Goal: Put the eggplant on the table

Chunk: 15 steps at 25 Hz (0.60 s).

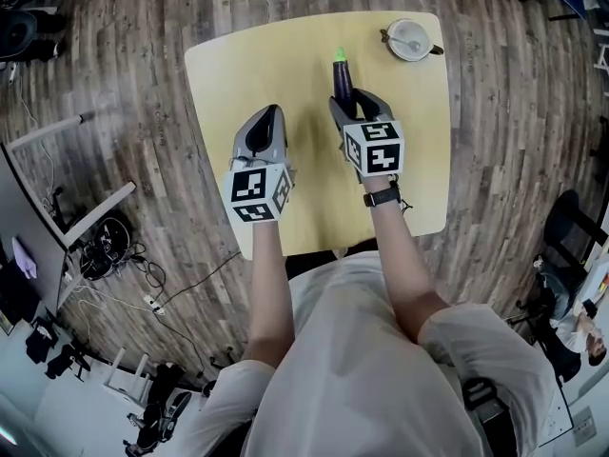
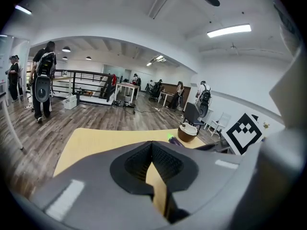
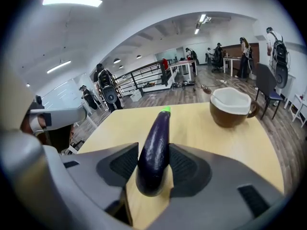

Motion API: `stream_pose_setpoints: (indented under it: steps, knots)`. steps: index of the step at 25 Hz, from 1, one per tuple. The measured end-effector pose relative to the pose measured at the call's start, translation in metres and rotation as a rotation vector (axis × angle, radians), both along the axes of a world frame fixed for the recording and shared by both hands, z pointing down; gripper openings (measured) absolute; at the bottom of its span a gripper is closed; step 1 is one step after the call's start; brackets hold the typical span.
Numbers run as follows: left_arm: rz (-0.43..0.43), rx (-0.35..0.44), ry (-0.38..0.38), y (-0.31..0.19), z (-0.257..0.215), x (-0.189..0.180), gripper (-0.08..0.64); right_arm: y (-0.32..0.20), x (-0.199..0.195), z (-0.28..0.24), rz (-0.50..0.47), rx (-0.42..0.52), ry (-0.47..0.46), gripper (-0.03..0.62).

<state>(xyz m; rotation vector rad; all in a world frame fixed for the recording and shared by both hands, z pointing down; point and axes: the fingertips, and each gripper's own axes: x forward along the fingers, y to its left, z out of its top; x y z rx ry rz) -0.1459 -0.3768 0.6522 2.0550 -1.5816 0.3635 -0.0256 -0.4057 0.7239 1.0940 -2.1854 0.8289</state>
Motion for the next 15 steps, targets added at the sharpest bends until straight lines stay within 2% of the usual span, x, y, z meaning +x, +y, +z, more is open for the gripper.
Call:
stream_pose_setpoints:
  steps: [9,15]
  knots:
    - [0.0,-0.028,0.029,-0.003,0.022,0.004,0.008,0.003,0.0,0.033,-0.029,-0.03,0.081,0.203]
    - [0.013,-0.013,0.033,0.004,0.009,0.005,0.008,0.001,0.004,0.014,0.036,0.026,0.011,0.238]
